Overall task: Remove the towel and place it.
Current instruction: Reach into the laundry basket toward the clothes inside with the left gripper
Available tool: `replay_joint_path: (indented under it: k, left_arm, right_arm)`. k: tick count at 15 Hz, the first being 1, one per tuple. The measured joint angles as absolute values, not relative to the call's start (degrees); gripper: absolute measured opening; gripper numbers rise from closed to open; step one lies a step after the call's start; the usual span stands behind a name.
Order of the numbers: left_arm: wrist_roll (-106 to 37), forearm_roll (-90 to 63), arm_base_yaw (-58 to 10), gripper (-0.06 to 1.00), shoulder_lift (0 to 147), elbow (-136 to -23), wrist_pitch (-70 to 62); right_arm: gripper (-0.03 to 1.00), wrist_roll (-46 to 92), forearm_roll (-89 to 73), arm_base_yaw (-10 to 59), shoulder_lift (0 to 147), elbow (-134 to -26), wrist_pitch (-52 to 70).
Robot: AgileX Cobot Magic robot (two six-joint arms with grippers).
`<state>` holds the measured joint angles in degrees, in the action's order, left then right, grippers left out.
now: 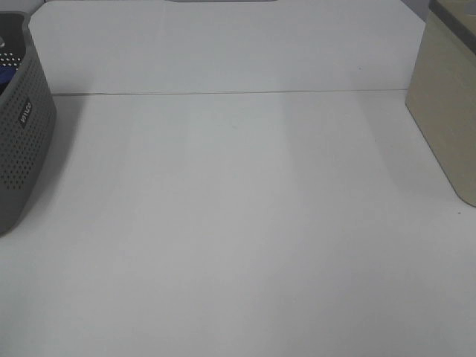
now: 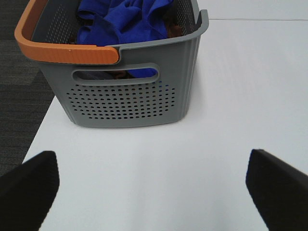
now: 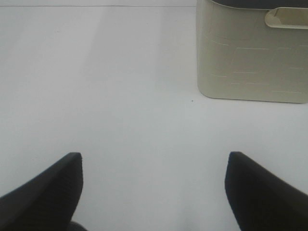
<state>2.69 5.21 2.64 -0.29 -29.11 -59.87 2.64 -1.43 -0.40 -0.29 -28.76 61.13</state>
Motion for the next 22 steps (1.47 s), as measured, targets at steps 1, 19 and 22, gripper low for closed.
replay_joint_path:
  k: [1, 19, 22]
  left_arm:
    - [2.7, 5.2, 2.6, 0.99, -0.3, -29.1, -59.9]
    - [2.7, 5.2, 2.6, 0.99, -0.3, -29.1, -59.9]
    - [2.7, 5.2, 2.6, 0.99, -0.3, -29.1, -59.9]
  right_arm:
    - [0.79, 2.6, -1.4, -0.4, -0.3, -28.8, 61.1]
    - [0.79, 2.6, -1.4, -0.4, -0.3, -28.8, 61.1]
    - [0.79, 2.6, -1.4, -0.4, -0.3, -28.8, 61.1]
